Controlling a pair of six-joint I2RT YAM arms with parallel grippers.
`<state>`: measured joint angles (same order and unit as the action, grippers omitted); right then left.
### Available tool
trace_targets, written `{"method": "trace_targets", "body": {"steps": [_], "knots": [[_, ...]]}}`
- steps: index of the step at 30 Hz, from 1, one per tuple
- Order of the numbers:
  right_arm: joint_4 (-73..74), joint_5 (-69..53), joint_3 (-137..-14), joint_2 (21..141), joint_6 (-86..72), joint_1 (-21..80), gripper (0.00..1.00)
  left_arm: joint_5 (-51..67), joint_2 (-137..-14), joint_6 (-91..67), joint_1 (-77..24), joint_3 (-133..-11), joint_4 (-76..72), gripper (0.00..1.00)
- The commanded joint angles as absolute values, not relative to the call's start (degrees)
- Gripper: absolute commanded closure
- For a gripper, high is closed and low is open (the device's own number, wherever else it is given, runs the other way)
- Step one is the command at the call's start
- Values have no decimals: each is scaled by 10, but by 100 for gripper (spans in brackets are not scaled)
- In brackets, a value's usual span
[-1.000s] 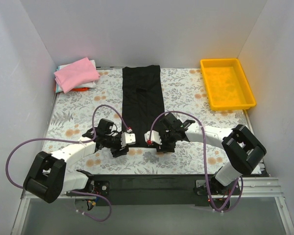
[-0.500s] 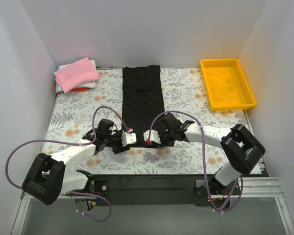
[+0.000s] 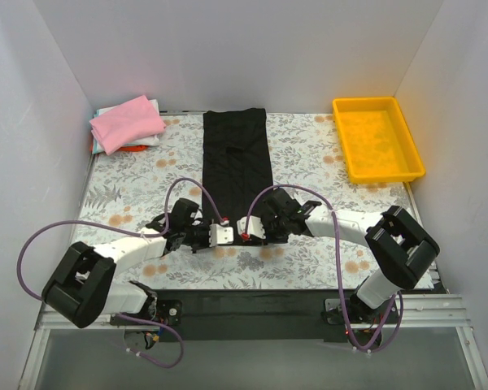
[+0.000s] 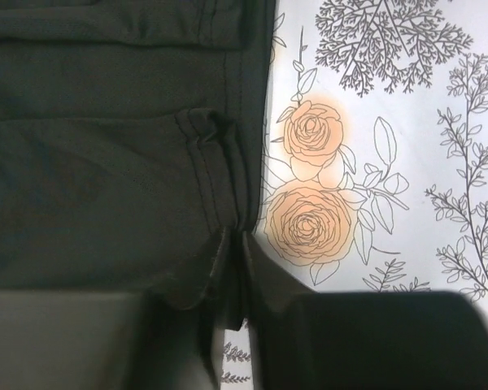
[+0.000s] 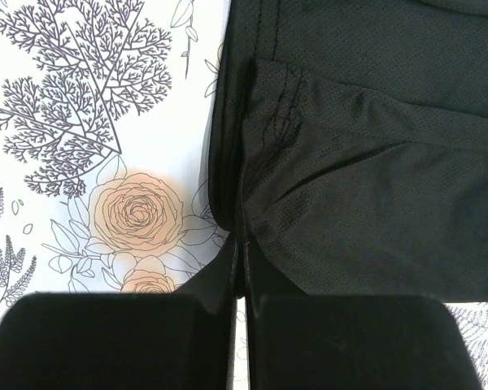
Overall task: Fold and stack the t-shirts
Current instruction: Fold the tshirt
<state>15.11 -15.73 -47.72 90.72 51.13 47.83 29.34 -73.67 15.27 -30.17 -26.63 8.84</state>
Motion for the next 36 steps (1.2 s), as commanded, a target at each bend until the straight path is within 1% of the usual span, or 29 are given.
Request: {"method": "trace_targets", "body": {"steps": [1,2,6,13,16,19,23,27,30,36], "knots": [[168,-151,-463,918,501,484,99,258,-754,158,-319,-264,156,96],[171,-152,-464,917,501,487,99,258,-755,153,-320,-265,163,100],[192,-155,-471,890,488,503,99,281,-732,142,-326,-286,208,100],[242,-177,-462,820,442,553,99,339,-594,138,-345,-293,296,100],[272,-175,-489,808,449,551,99,344,-581,107,-345,-315,331,100],[294,-181,-525,803,463,534,99,331,-595,86,-341,-362,352,100],[295,-178,-573,819,486,499,99,333,-611,79,-325,-404,324,100],[295,-181,-626,847,511,467,99,337,-652,104,-274,-444,297,100],[295,-178,-663,867,537,449,99,362,-712,126,-225,-497,287,100],[295,-185,-753,941,582,398,99,376,-824,165,-183,-585,247,100]]}}
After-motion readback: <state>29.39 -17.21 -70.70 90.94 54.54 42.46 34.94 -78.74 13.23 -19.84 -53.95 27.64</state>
